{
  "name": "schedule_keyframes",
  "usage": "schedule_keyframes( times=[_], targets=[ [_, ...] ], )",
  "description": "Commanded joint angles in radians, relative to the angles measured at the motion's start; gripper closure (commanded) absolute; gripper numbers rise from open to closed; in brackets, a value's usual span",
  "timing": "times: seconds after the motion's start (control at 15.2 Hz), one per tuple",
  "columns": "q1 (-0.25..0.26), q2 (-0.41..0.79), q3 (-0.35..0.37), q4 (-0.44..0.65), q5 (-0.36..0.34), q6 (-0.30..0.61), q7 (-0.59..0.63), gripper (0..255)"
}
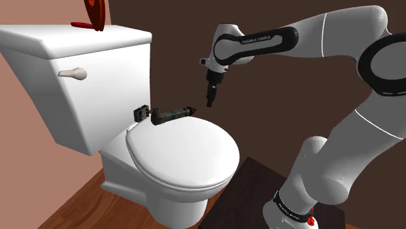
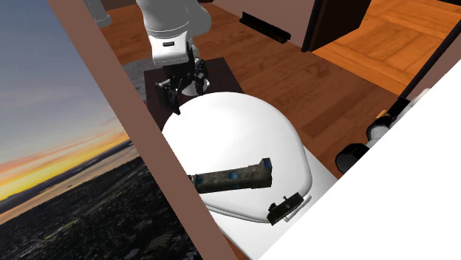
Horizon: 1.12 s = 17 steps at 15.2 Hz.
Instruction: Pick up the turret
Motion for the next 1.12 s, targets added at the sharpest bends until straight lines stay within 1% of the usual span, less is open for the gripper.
schedule_keyframes(
  times=[0.0, 0.4, 0.66, 0.92, 1.06],
  targets=[
    [0.014, 0.082, -0.013, 0.057, 0.014, 0.022, -0.097, 0],
    [0.026, 0.322, -0.012, 0.241, 0.07, 0.067, -0.353, 0],
    [0.019, 0.475, 0.014, 0.381, 0.097, 0.078, -0.501, 0],
    [0.01, 0.615, 0.051, 0.525, 0.106, 0.078, -0.624, 0],
    [0.009, 0.624, 0.052, 0.51, 0.108, 0.101, -0.626, 0]
  ],
)
